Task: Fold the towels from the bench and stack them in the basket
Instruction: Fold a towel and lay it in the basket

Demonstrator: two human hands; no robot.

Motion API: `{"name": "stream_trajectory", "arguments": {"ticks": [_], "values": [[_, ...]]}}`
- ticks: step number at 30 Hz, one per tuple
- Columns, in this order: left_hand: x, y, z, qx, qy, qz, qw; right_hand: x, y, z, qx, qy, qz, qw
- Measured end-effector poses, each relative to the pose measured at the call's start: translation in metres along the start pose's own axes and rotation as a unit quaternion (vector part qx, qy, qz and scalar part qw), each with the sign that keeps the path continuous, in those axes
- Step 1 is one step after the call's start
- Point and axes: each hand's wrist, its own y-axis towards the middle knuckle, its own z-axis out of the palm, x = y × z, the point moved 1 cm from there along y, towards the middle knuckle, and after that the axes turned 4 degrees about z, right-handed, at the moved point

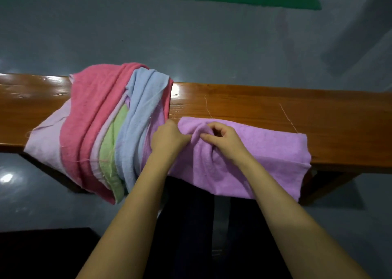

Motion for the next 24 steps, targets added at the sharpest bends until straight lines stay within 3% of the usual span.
{"name": "stream_trajectory", "arguments": {"ticks": [2,4,6,9,14,19,24], "values": [[-0.005,0.0,-0.006,0.059,-0.05,0.012,0.997,-0.001,-0.001,-0.004,0.015,-0.002,0.008,1.0],[-0.01,-0.003,-0.009,0.082,-0.19,0.023,0.978,-0.001,-0.003,-0.004,0.024,0.002,0.012,1.0],[-0.012,-0.001,-0.008,0.068,-0.317,0.022,0.946,-0.002,-0.005,-0.002,0.024,-0.007,0.01,1.0],[-0.014,0.0,-0.009,0.004,-0.404,0.03,0.914,-0.004,-0.006,0.003,-0.005,-0.04,0.012,0.999],[-0.02,-0.009,-0.017,-0.056,-0.394,0.093,0.913,0.011,-0.013,0.004,-0.037,-0.036,0.004,0.999],[-0.025,-0.029,-0.022,-0.08,-0.35,0.132,0.924,0.034,-0.054,-0.006,-0.145,-0.034,-0.07,0.986],[-0.04,-0.065,-0.024,-0.11,-0.37,0.149,0.91,0.059,-0.087,-0.006,-0.152,-0.033,-0.104,0.982]]}}
